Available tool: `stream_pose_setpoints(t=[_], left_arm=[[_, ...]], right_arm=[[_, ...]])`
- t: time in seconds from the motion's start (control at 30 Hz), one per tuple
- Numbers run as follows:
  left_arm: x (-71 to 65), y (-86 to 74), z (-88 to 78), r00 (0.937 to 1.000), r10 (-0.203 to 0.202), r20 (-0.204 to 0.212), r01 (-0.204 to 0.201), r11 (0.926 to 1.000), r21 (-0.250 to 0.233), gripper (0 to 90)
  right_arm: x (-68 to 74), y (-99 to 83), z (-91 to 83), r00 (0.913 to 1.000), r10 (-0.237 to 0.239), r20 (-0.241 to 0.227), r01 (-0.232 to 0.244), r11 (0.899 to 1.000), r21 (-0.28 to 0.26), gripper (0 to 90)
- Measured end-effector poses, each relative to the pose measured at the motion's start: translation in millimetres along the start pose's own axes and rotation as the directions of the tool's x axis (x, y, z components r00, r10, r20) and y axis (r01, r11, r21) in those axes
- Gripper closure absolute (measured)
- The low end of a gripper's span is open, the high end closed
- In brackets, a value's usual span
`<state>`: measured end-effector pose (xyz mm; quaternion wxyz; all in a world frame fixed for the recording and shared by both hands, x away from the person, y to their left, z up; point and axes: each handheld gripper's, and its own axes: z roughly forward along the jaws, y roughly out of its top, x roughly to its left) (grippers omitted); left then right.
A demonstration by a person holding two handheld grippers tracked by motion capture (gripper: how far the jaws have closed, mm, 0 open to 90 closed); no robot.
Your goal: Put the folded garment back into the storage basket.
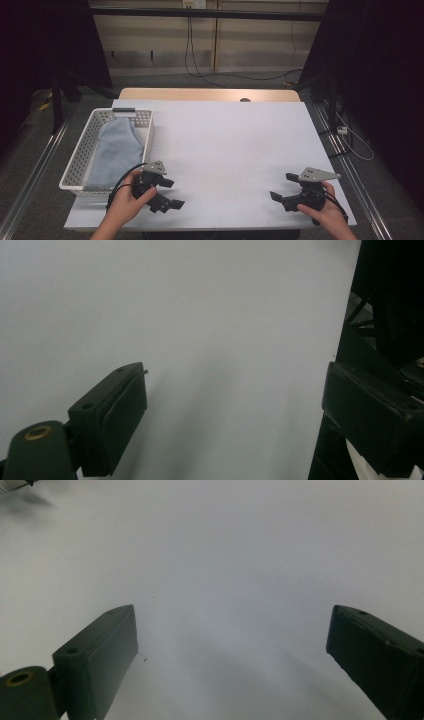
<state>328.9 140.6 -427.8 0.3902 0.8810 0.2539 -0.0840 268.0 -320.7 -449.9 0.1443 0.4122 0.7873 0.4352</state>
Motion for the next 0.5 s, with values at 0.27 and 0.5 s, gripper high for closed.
stream_pose_setpoints(t=[0.27,0.5], left_arm=[[0.4,-0.3,0.3,1.0000,-0.002,0.008,0.002,1.0000,-0.001,11.0],[0.8,-0.6,1.4,1.0000,-0.002,0.006,0.002,1.0000,0.002,11.0]], right_arm=[[-0.6,-1.3,-2.4,1.0000,0.000,0.005,0.000,1.000,-0.003,6.4],[0.2,-1.7,-2.5,0.9999,-0.009,0.007,0.009,1.000,0.003,6.4]])
